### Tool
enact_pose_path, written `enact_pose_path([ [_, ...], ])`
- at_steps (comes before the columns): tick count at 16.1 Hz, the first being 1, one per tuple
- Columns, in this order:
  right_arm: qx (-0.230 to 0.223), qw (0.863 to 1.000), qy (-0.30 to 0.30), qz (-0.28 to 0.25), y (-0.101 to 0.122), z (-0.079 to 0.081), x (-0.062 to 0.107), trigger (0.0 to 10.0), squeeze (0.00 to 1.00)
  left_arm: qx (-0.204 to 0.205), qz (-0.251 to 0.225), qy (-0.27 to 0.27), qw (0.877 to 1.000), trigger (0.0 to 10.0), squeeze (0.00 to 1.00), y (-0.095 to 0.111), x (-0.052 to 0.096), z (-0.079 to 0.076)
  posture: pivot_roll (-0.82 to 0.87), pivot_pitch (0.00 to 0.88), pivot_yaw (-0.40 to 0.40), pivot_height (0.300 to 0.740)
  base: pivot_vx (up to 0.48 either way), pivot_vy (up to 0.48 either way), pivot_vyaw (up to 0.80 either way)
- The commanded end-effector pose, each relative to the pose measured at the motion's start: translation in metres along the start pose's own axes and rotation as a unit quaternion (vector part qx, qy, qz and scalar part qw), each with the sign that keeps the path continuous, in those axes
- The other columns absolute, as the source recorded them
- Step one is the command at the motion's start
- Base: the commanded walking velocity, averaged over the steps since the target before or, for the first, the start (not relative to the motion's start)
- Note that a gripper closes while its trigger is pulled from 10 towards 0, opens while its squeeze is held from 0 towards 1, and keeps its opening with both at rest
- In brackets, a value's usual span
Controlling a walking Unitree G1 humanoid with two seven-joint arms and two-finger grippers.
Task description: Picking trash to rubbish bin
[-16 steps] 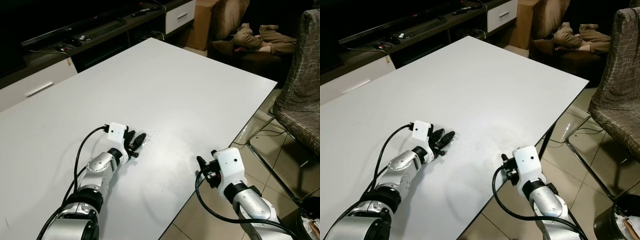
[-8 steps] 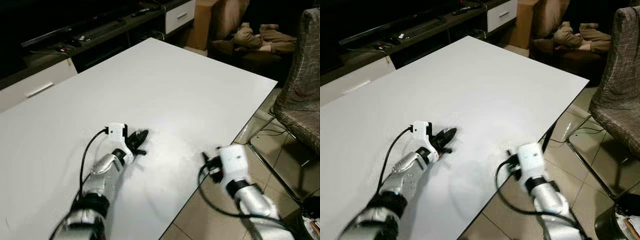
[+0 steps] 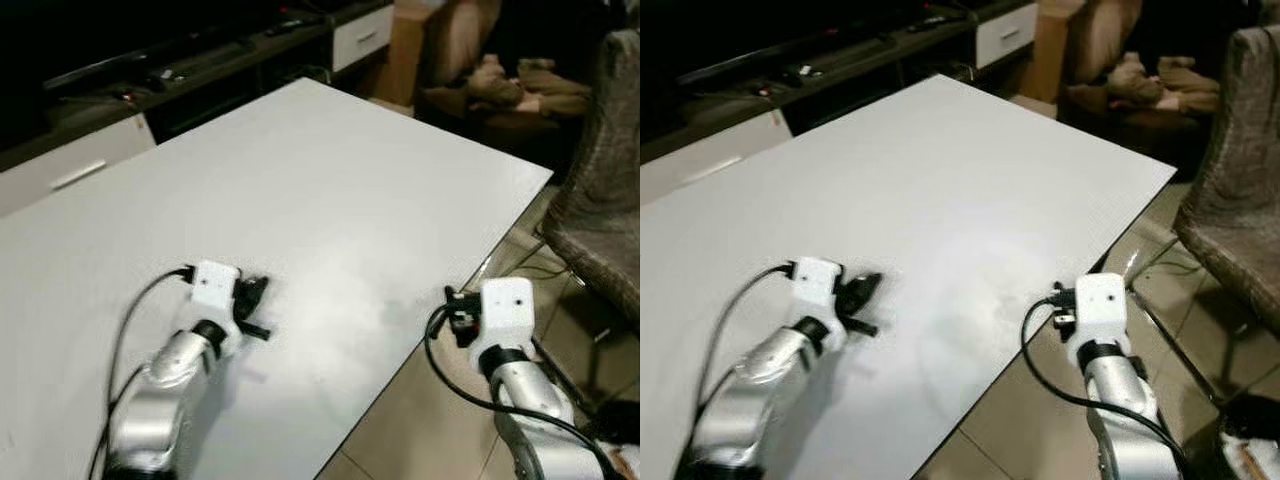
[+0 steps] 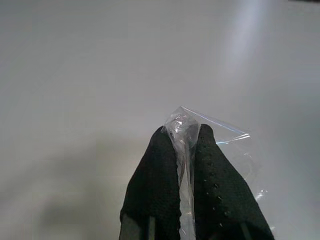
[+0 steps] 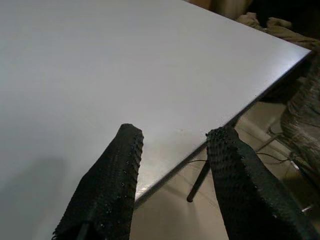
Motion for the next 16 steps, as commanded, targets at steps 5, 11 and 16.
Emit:
enact_pose_path([
  [5,0.011,0.997,0.066,0.045,-0.009,0.019,-0.002,10.0,0.0,-0.021,-0.014,0.064,0.998,10.0,0.0,0.03,0.016,0.004,-0.04,0.034,-0.071,0.74,0.0,0.0,-0.73],
  [11,0.019,0.996,0.039,0.083,-0.011,0.008,0.003,10.0,0.0,-0.059,-0.033,0.035,0.997,10.0,0.0,0.048,0.012,-0.005,-0.09,0.036,-0.052,0.74,0.0,-0.134,0.0],
  [16,-0.007,0.996,0.023,0.089,-0.008,0.002,0.011,10.0,0.0,-0.063,-0.037,0.017,0.997,10.0,0.0,0.052,0.005,-0.01,-0.12,0.041,-0.026,0.74,0.0,-0.48,0.0],
])
Point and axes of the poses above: a point about 5 cm out from each wrist's last joint towards the gripper, its own x axis pointing back from the gripper into the wrist, its own y axis along the axis of the wrist's last joint, z = x × y, the point moved 3 cm from there along -x, pointing out of the wrist towards the gripper, and after that the axes turned 15 degrees about -x, right-handed, at the moved point
